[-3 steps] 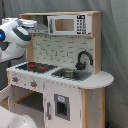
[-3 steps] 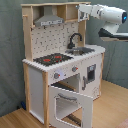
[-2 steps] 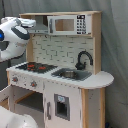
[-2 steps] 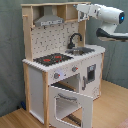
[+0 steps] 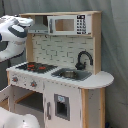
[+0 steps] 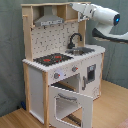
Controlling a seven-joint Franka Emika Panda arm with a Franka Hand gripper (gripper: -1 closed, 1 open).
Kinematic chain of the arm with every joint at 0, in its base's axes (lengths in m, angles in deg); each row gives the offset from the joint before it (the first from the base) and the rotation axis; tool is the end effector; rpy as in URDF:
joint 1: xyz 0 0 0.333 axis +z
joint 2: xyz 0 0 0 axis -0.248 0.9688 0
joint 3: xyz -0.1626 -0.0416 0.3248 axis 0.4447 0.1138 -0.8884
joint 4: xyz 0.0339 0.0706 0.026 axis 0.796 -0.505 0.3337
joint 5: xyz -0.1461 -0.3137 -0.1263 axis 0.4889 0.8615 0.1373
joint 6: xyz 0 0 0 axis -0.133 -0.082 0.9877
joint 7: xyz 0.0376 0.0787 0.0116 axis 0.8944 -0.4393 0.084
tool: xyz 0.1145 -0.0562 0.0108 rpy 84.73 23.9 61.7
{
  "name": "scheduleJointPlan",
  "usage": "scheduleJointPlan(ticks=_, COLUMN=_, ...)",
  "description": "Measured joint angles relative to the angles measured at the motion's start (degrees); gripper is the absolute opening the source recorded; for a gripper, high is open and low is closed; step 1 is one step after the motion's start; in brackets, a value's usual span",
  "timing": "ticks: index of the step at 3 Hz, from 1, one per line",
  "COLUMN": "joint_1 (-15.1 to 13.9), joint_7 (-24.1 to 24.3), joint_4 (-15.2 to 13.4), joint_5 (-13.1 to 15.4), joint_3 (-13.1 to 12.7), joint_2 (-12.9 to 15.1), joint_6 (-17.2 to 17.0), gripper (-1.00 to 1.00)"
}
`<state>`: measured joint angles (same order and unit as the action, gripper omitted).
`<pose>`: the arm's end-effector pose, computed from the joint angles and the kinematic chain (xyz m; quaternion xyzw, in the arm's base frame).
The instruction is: Play with the kitchen
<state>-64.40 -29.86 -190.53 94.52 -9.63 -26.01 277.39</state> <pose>0.3131 0.4178 0.7879 0.2096 0.5629 0.4343 0.6713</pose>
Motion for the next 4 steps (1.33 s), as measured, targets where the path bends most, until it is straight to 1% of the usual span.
scheduleJointPlan(ticks=1, joint_1=-3.34, joint_7=3.96, joint_4=1.69, joint_5=-0.47, joint_3=-0.89, joint_2=-2.87, joint_6=-0.39, gripper=1.00)
scheduleJointPlan(ticks=2, joint_1=-6.39, joint_7=8.18, joint_4=3.02, joint_5=-1.26, joint_3=-1.20, joint_2=-6.29, joint_6=-1.12, gripper=1.00)
scheduleJointPlan(ticks=4, joint_1=-11.34, joint_7=17.14, joint_4=4.11, joint_5=-3.72, joint_3=-0.52, joint_2=-14.33, joint_6=-3.64, gripper=1.00)
